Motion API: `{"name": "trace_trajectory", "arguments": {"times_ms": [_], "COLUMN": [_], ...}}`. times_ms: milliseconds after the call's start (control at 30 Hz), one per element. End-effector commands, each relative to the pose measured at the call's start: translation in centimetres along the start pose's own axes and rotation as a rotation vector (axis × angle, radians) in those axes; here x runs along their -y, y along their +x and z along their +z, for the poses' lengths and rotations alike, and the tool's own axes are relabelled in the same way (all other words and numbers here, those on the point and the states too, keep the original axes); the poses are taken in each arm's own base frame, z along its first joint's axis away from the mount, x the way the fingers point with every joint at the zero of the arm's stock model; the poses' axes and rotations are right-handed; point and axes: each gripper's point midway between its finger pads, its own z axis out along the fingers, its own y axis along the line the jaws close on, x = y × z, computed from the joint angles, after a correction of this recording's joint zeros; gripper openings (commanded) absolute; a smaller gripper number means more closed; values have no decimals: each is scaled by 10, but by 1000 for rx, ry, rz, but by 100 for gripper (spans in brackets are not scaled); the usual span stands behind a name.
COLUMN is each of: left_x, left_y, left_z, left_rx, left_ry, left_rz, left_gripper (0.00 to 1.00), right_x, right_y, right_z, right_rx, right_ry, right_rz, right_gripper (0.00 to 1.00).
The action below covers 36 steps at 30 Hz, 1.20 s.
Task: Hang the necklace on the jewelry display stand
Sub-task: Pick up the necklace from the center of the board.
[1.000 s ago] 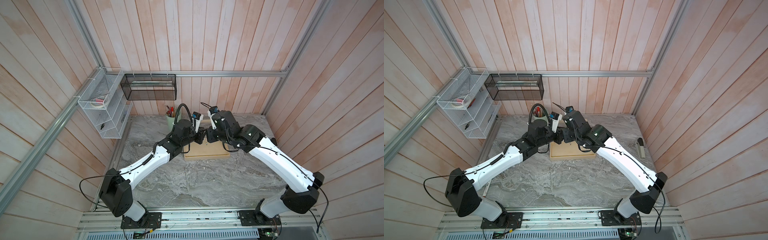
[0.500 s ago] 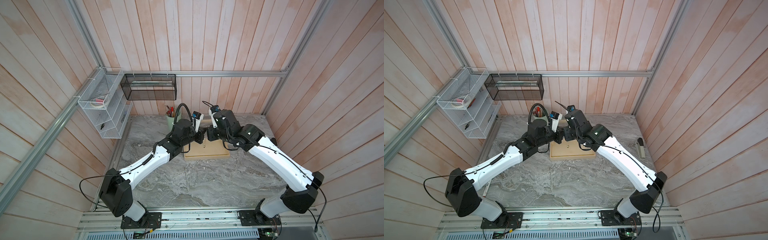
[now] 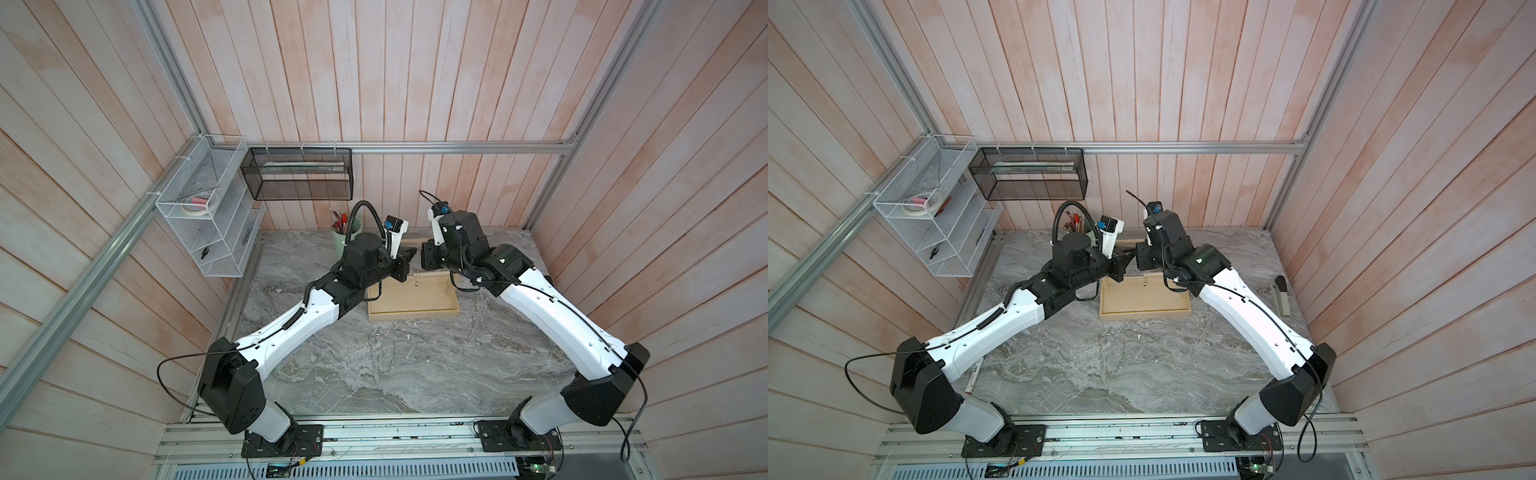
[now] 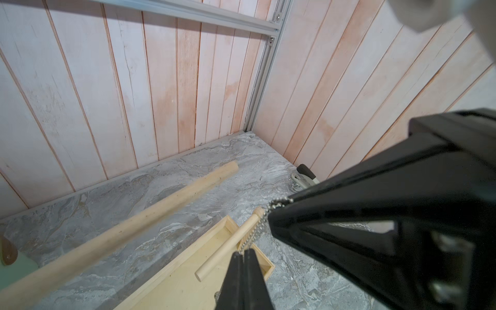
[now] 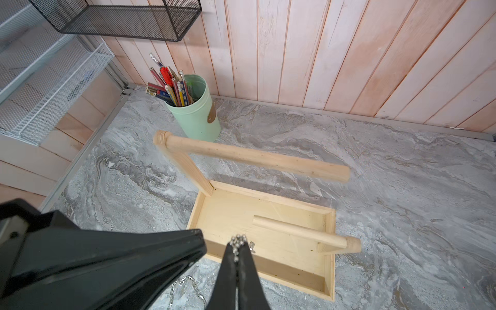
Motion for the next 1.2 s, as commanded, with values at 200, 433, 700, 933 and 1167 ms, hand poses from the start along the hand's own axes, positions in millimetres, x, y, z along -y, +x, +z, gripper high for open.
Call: {"name": "trace_trajectory", "arguments": {"times_ms": [200, 433, 700, 933, 1167], "left_x": [12, 9, 5, 5, -1], "left_y": [-8, -8, -20, -30, -33], "left_z": [-8, -7, 0, 9, 18], "left_rx": [8, 12, 35, 49, 51], "left_ry": [45, 30, 6, 2, -23], "left_rz": [44, 45, 63, 72, 74], "left_gripper": [34, 47, 45, 39, 31], "right_x": [-11, -11, -14, -14, -14], "right_y": [-35, -42, -43, -42, -45], "right_z": [-14, -21, -22, -23, -28], "right_rx": [88, 105, 107, 110, 123], "right_ry": [-40, -47, -63, -68, -72], "right_rz": [-21, -13, -9, -12, -10], "right_gripper": [0, 0, 0, 0, 0]}}
